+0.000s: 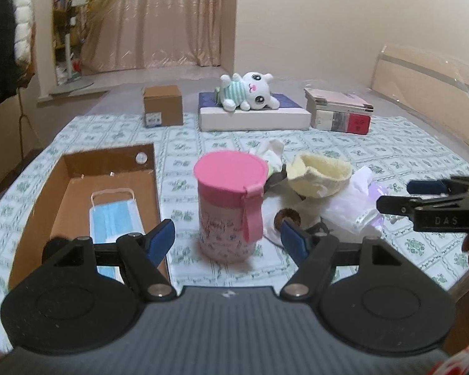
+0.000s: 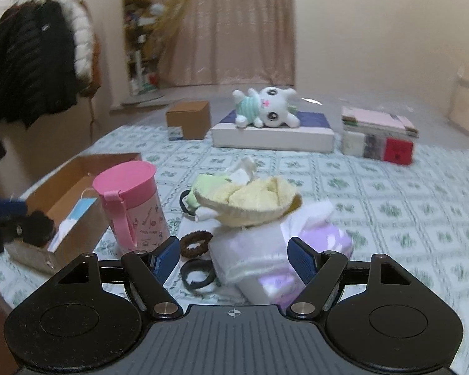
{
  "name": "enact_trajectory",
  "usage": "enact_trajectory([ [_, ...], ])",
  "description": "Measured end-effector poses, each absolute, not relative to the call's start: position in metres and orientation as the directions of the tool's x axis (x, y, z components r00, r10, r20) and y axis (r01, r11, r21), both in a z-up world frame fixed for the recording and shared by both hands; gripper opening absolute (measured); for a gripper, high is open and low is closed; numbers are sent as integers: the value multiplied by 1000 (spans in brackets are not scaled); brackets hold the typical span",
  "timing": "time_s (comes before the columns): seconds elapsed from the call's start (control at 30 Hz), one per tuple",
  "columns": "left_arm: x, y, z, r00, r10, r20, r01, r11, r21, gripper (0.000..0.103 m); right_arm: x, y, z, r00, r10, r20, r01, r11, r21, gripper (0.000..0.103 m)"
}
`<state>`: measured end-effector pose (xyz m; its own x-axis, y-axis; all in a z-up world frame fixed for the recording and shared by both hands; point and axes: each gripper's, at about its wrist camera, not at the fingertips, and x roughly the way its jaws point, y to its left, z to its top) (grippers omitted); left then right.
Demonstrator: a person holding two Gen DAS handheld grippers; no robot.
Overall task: Organize soft objects
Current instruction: 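Reach the right gripper to the yellow towel and grasp it, then lift the yellow towel up with the right gripper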
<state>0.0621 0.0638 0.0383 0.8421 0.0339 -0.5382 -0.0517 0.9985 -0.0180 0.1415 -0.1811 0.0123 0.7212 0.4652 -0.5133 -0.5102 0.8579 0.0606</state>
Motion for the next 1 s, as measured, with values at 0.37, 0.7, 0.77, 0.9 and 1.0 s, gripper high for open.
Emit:
enact_trajectory([
  [0.37,121,74,61,829,-51,-556,94,994,48,75,233,-142,-6,553,483,-679,-724,682,-105,75],
  [0.7,194,94,80,792,-123,-598,206,976,72,75,318,-126,-24,527,415,-742,-741,652,-161,75],
  [0.77,211,100,83,781,-144,-608,225,972,60,75,338,-127,-24,501,400,-767,-746,649,-149,75],
  [0.9,242,107,84,754,-176,-633,267,962,50,75,382,-131,-30,342,411,-845,-775,632,-6,79],
  [1.0,264,111,82,731,-195,-654,290,956,39,75,403,-133,-34,231,434,-871,-775,624,105,84],
])
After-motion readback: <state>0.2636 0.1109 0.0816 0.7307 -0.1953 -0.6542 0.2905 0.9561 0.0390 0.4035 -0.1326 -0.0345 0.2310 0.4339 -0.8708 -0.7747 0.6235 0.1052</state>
